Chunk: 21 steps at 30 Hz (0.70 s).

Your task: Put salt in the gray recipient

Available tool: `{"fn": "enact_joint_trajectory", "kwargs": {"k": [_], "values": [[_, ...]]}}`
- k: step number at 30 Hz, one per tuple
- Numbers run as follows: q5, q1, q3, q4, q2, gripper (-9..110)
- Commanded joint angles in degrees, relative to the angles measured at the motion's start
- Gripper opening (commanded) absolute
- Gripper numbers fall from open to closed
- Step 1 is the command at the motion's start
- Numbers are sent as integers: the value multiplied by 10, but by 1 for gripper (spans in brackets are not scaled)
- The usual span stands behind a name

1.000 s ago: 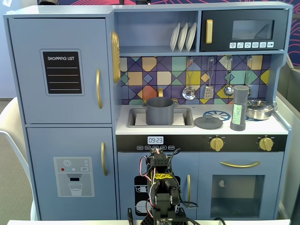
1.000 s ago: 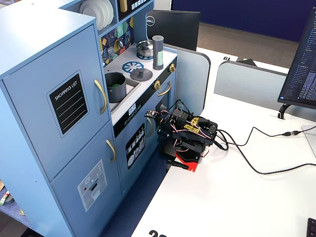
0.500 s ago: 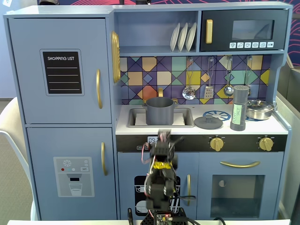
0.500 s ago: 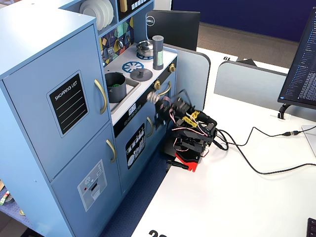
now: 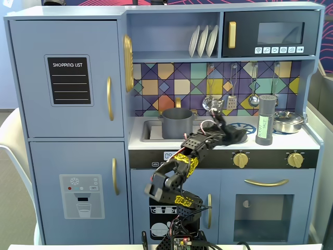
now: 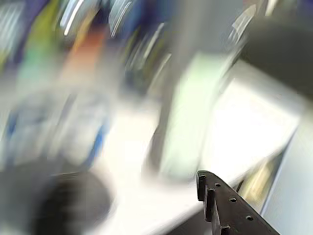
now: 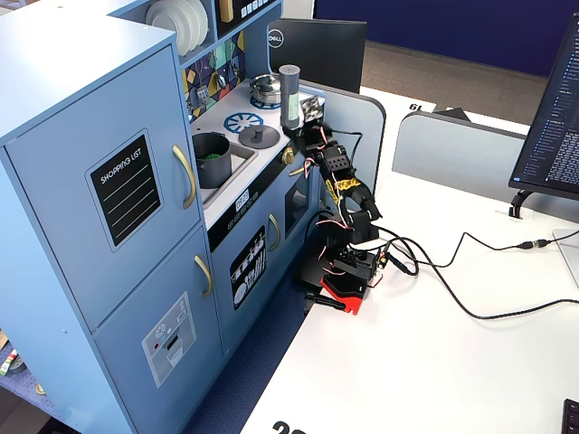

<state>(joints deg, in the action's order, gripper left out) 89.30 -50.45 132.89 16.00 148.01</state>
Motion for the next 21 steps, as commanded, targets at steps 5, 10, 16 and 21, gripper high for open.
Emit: {"fn": "enact_joint_trajectory", "kwargs": {"k": [5,10,16,21], "values": [[-26,-42,-26,-203,-94,61],[-31,-47,-34,-226,-141,61],[-48,-52,-127,-226,-246,60],[-70,-46,-222,-230,-347,59]]}}
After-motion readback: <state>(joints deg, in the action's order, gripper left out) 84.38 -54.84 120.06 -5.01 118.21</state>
